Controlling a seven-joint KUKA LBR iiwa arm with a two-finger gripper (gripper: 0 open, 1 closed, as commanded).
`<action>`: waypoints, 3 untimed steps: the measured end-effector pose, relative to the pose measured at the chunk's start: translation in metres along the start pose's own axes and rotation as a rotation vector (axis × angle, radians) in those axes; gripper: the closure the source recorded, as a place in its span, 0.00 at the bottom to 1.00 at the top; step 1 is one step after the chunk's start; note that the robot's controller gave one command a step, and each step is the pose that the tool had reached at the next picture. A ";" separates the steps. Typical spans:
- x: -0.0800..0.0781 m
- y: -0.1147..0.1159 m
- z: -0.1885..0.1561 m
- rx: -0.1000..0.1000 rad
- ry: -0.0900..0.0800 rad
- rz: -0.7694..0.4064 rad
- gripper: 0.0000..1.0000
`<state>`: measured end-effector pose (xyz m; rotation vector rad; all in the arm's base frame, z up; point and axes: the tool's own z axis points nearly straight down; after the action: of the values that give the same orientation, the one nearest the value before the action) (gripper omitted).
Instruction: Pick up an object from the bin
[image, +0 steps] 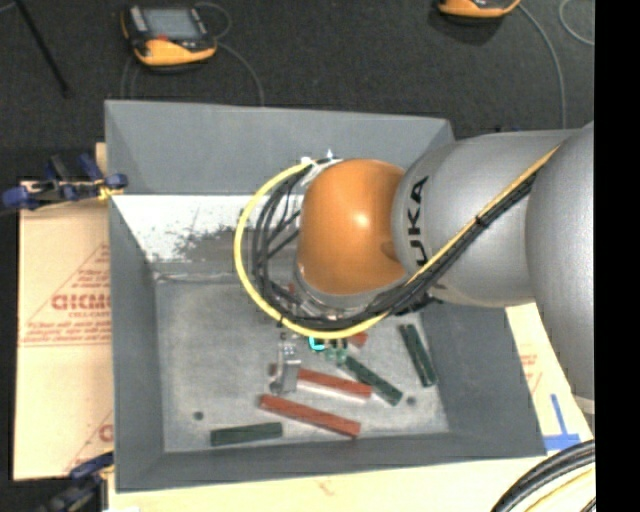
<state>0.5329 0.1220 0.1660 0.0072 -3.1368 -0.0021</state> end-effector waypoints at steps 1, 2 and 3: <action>-0.002 0.000 -0.004 -0.001 -0.007 0.003 0.00; 0.018 -0.020 0.046 0.000 -0.014 -0.025 0.00; 0.022 -0.034 0.086 0.003 -0.005 -0.152 0.00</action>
Offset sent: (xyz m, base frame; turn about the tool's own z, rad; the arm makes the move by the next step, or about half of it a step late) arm -0.0402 -0.0381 -0.0960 -0.0516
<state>0.5108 0.0877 0.0799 0.2463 -3.1325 0.0021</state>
